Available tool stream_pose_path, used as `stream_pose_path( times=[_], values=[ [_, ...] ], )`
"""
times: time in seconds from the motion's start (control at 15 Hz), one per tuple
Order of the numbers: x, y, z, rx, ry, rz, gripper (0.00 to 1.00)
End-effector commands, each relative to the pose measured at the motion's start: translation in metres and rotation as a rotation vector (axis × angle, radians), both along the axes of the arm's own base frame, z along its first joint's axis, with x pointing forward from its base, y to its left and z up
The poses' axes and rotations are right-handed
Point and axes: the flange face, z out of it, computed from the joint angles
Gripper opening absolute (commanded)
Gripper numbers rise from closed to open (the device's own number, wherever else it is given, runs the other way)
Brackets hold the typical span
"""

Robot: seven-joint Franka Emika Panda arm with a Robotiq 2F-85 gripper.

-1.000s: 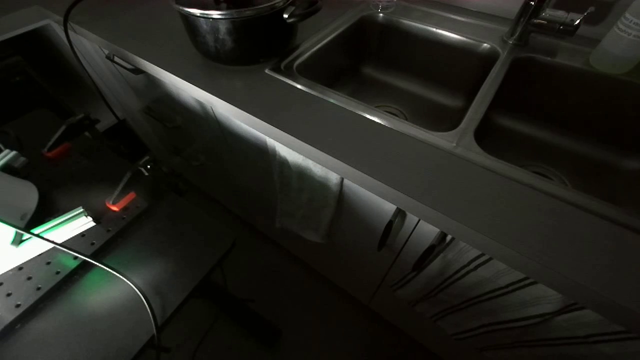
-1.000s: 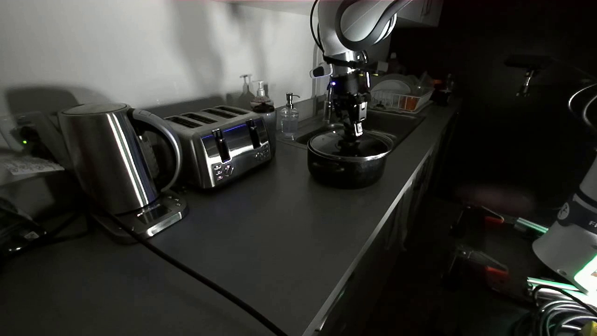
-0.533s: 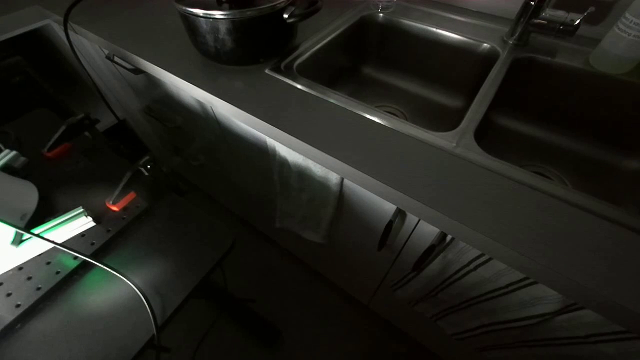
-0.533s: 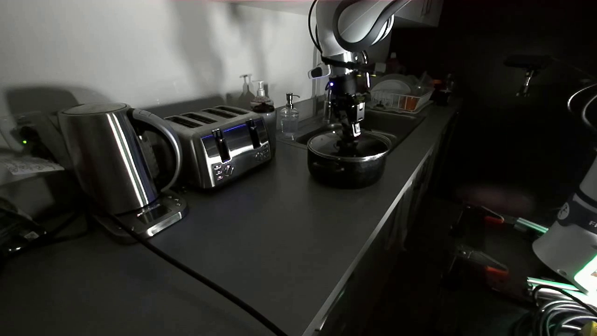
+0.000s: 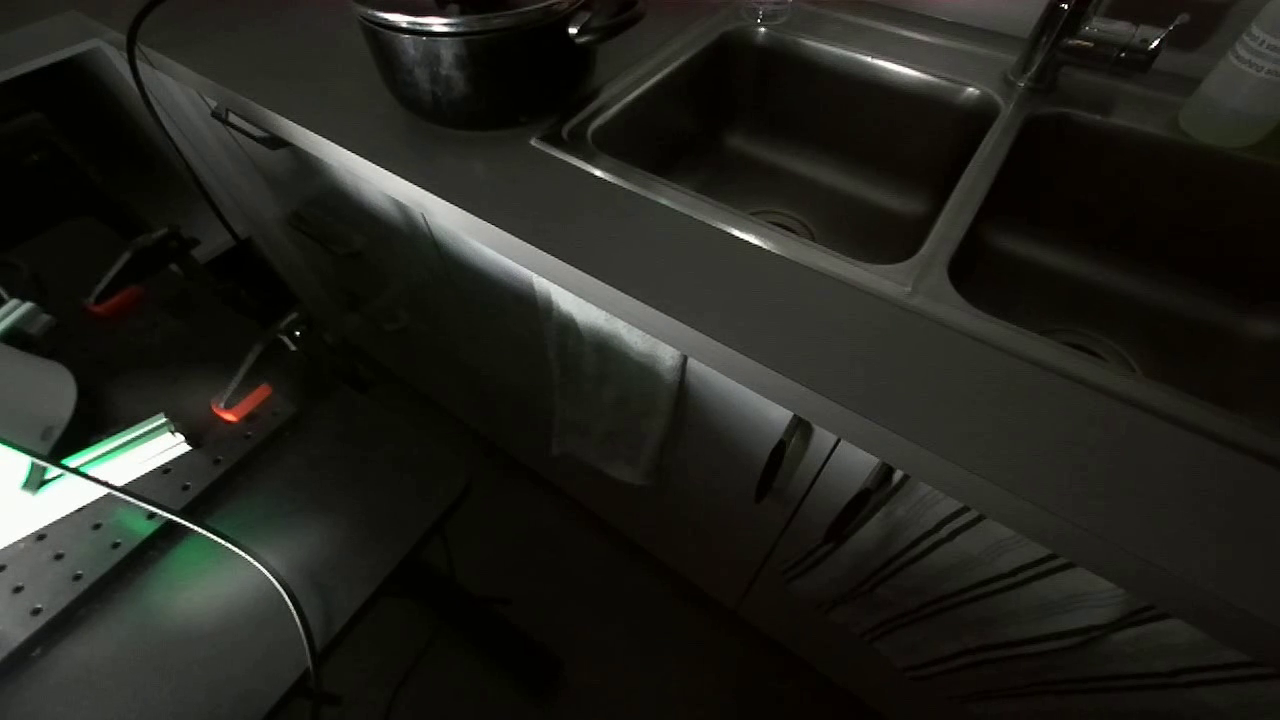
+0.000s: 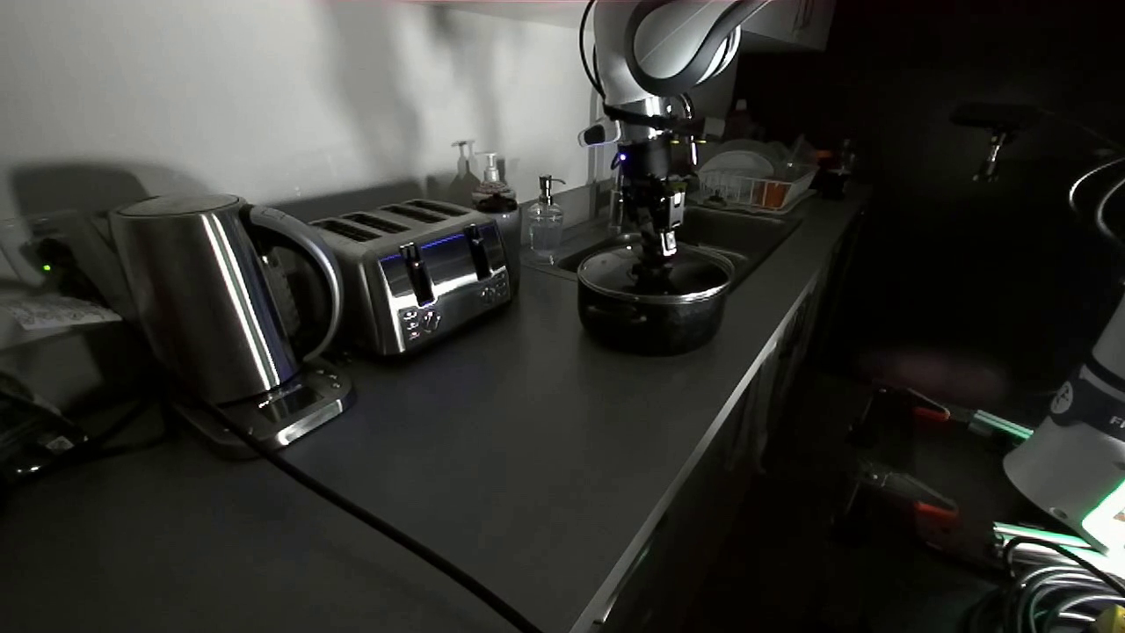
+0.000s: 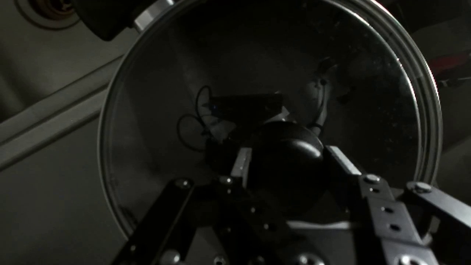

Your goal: Put the lid on the pot

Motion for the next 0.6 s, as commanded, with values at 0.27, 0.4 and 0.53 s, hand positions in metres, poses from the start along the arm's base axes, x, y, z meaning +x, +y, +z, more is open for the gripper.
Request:
stream_pose_path(
  times=[0.27, 0.4, 0.53],
  values=[
    [0.0111, 0.0039, 0.0136, 0.023, -0.011, -0.002, 0.27],
    [0.0114, 0.0035, 0.0125, 0.023, -0.009, -0.002, 0.27],
    [0.0116, 0.0031, 0.0111, 0.022, -0.005, -0.002, 0.27]
  ],
)
